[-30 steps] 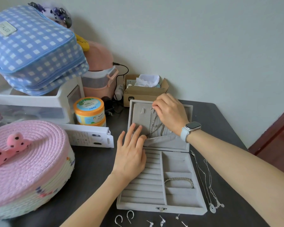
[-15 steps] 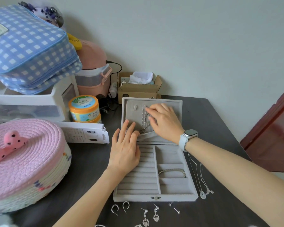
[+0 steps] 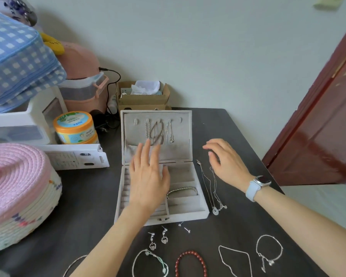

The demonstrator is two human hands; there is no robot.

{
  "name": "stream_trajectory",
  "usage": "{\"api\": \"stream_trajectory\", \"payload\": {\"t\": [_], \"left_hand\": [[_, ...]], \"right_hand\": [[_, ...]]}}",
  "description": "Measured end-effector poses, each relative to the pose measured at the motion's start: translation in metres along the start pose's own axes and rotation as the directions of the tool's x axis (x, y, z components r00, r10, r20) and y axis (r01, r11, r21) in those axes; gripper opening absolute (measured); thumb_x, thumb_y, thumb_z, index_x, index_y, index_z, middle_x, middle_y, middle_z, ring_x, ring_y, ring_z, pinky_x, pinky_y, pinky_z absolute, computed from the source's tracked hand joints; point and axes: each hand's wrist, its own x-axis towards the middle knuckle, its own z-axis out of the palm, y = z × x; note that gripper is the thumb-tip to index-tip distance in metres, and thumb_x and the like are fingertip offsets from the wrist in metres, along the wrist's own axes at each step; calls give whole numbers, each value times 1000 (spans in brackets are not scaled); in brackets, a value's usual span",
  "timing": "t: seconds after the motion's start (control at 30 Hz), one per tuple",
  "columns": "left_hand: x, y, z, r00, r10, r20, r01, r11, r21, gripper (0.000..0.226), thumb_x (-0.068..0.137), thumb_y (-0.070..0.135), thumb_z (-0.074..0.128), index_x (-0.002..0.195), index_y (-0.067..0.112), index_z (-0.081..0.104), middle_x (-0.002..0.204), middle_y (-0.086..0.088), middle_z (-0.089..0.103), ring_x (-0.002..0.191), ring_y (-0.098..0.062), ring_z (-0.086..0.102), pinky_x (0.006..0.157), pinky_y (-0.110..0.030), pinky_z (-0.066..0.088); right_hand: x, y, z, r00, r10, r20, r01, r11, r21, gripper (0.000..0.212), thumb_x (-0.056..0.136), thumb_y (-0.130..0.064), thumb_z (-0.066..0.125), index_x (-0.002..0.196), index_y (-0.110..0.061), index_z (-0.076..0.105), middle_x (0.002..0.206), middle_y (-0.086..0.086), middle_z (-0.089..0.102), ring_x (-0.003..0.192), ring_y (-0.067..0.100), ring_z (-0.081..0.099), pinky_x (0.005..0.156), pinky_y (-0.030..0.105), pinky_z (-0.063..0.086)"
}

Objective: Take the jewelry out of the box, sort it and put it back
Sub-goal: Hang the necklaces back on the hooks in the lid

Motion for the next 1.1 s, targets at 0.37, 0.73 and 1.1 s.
{"api": "stream_trajectory", "payload": {"t": [0.37, 0.73, 1.1], "left_hand": [[-31, 42, 39, 879, -103, 466, 9, 980, 198, 57, 94, 48, 31, 143, 20, 23, 155, -2, 7, 143, -21, -1, 113, -48, 1], [-32, 41, 40, 857, -120, 501, 5, 975, 223, 56, 95, 48, 29, 142, 19, 24, 156, -5, 5, 143, -22, -3, 113, -49, -1], [-31, 39, 37, 872, -95, 480, 24, 988, 151, 52, 94, 45, 35, 140, 21, 29, 154, -2, 13, 142, -19, 3, 114, -44, -1]], "right_hand": [[-25, 41, 24, 809, 559, 184, -586, 793, 165, 16, 87, -21, 55, 84, -12, 67, 100, 11, 68, 102, 32, 56, 90, 38, 43], [2, 23, 41, 756, 581, 302, -522, 813, -257, 25, 92, -19, 44, 107, -6, 60, 119, 15, 53, 114, 36, 45, 91, 43, 36], [12, 5, -32, 894, 398, 207, -445, 734, 513, 16, 90, -5, 46, 78, -16, 52, 69, -1, 58, 61, 9, 50, 66, 22, 43]]}}
